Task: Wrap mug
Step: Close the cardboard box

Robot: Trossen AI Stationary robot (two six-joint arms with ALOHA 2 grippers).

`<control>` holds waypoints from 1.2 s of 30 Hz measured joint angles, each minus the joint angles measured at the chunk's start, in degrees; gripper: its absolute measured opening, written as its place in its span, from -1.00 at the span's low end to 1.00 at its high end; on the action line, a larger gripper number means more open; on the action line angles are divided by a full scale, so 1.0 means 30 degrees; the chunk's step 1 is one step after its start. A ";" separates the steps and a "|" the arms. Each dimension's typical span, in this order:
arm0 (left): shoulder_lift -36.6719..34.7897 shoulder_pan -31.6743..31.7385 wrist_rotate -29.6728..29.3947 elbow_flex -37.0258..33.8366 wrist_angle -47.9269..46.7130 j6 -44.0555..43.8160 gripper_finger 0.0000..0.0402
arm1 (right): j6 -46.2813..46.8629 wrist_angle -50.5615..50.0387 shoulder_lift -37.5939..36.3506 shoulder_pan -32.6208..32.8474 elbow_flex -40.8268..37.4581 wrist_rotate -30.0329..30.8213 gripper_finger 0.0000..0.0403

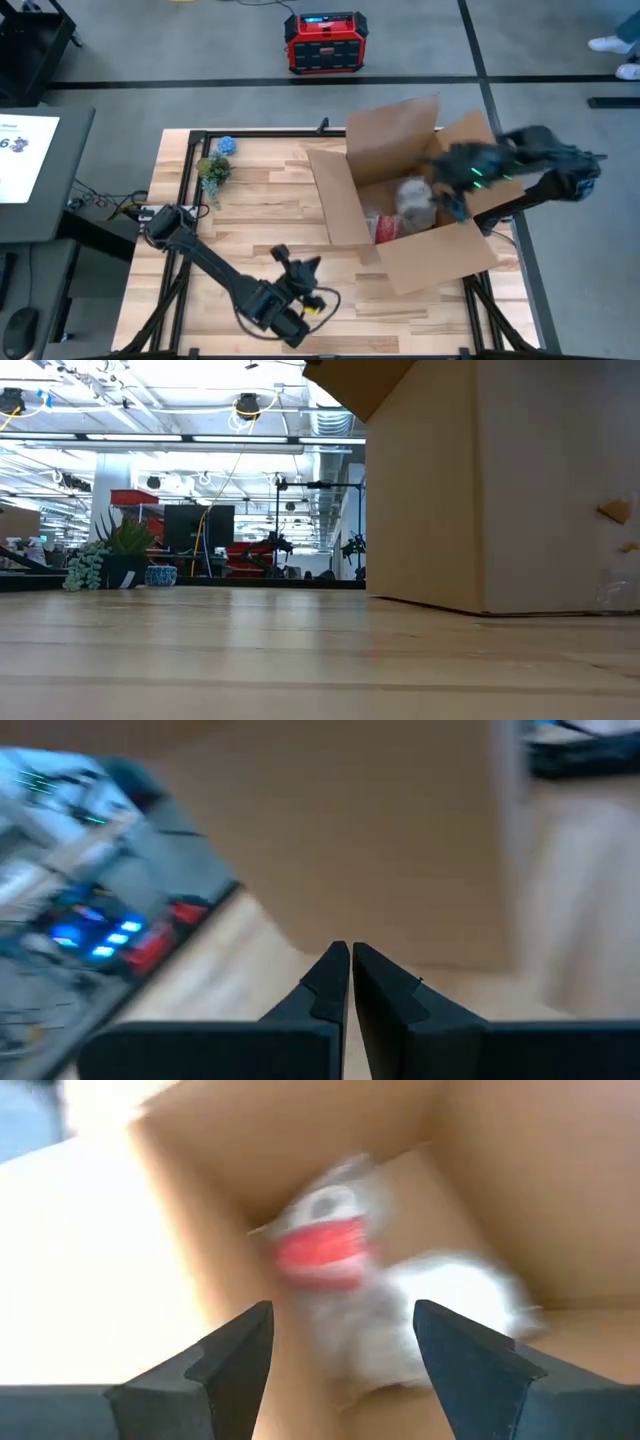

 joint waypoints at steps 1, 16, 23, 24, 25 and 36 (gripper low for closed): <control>-0.0078 0.0204 -0.0610 -0.0007 -0.0505 -0.0301 -1.00 | 0.1363 0.0023 -0.0348 0.1520 -0.0184 0.0019 0.16; -0.1887 0.5263 -0.1746 0.1036 0.4144 1.0331 -1.00 | 1.1284 0.7528 0.3058 1.7888 -0.3486 0.4033 0.16; -0.1439 0.6800 0.1849 0.0951 1.2179 1.9849 -1.00 | 1.7013 0.6416 0.6306 1.9831 -0.3508 0.3285 0.01; -0.1428 0.6901 0.2754 0.0933 1.3267 2.0973 -1.00 | 1.7778 0.6133 0.6677 1.9985 -0.3522 0.3009 -0.01; -0.1428 0.6990 0.3850 0.0961 1.4457 2.1917 -1.00 | 1.8533 0.5785 0.7000 2.0192 -0.3517 0.2941 -0.04; -0.0312 0.8274 1.1924 0.1049 1.8270 2.4657 -1.00 | 2.5181 0.0277 1.0354 2.1310 -0.4007 0.0949 -0.31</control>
